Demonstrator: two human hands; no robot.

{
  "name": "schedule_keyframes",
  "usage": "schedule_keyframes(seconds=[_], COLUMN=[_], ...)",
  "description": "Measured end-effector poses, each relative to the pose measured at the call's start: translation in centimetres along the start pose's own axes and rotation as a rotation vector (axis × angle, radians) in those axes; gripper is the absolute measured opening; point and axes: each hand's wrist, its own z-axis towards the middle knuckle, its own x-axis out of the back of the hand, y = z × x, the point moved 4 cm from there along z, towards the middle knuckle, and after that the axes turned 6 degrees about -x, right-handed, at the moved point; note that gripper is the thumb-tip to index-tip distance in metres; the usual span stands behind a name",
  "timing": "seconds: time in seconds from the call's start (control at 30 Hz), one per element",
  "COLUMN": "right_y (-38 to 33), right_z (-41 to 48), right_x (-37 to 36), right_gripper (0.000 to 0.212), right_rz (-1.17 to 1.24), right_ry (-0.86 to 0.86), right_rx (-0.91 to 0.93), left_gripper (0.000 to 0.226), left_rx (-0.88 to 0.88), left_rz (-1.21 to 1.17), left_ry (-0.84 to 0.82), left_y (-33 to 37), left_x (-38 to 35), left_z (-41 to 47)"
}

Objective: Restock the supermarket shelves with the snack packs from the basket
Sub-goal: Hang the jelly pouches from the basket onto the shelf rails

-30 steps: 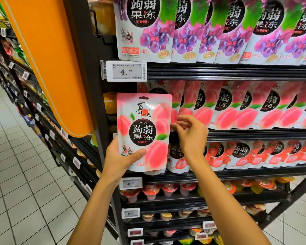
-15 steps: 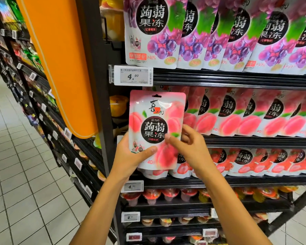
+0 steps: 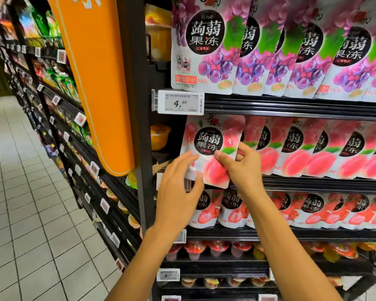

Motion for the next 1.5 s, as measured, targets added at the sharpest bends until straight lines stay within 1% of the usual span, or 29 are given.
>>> schedule_keyframes(seconds=[0.13,0.17,0.27,0.33,0.4,0.47,0.5,0.57,0.63,0.7,0.77,0.87,1.03,1.17,1.27,1.37,1.43,1.5], right_y=[-0.6,-0.8,-1.4,-1.9,-2.0,-1.6,-1.3,-0.4,0.3,1.1,1.7,2.0,2.0,2.6,3.5,4.0,4.4,4.8], right_z=[-0.1,-0.2,-0.1,0.0,-0.1,-0.5,-0.8,-1.8,-2.7,-3.2,-3.2,-2.9,-2.5,-3.2,-3.4,-3.2,-3.0,-2.7], right_x=[-1.3,-1.6,-2.5,-3.2,-3.5,-3.4,-3.2,-2.2,-1.0,-0.2,0.1,-0.2,-1.0,-0.4,1.1,2.9,3.4,3.1], right_gripper=[0.007,0.01,0.031,0.038,0.032,0.017,0.014,0.021,0.029,0.022,0.014,0.01,0.015,0.019,0.021,0.02,0.018,0.017], right_rz=[-0.048,-0.064,-0.142,-0.198,-0.23,-0.252,-0.27,-0.276,-0.301,-0.392,-0.464,-0.55,-0.657,-0.637,-0.514,-0.467,-0.439,-0.404], right_ry=[-0.013,-0.014,-0.007,0.001,0.01,-0.002,0.003,0.063,0.171,0.227,0.215,0.235,0.311,0.375,0.423,0.493,0.47,0.4], right_rx=[0.079,0.1,0.165,0.191,0.203,0.192,0.186,0.192,0.204,0.187,0.129,0.072,0.018,0.013,0.005,-0.038,-0.066,-0.078], left_gripper=[0.046,0.046,0.049,0.05,0.053,0.055,0.056,0.058,0.06,0.06,0.061,0.064,0.068,0.072,0.071,0.068,0.066,0.066], left_rx=[0.014,0.019,0.045,0.068,0.081,0.089,0.092,0.097,0.096,0.101,0.12,0.156,0.155,0.125,0.131,0.153,0.136,0.121], left_rz=[0.095,0.109,0.119,0.117,0.138,0.159,0.164,0.171,0.192,0.203,0.216,0.257,0.311,0.389,0.349,0.304,0.294,0.29], left_ry=[-0.04,-0.036,-0.008,-0.003,-0.013,-0.025,-0.029,-0.048,-0.065,-0.069,-0.081,-0.105,-0.1,-0.116,-0.114,-0.099,-0.066,-0.041], left_y=[-0.5,-0.6,-0.9,-0.9,-0.8,-0.8,-0.7,-0.7,-0.8,-0.8,-0.9,-1.3,-1.9,-1.8,-1.7,-1.6,-1.3,-0.9], left_x=[-0.4,-0.5,-0.5,-0.5,-0.7,-1.0,-1.1,-1.2,-1.4,-1.6,-1.8,-2.0,-2.1,-2.6,-2.8,-2.8,-2.9,-3.2], left_z=[0.0,0.0,-0.2,-0.1,0.0,-0.2,-0.4,-0.8,-1.0,-1.1,-1.1,-1.0,-0.7,-1.1,-1.3,-1.3,-1.3,-1.3])
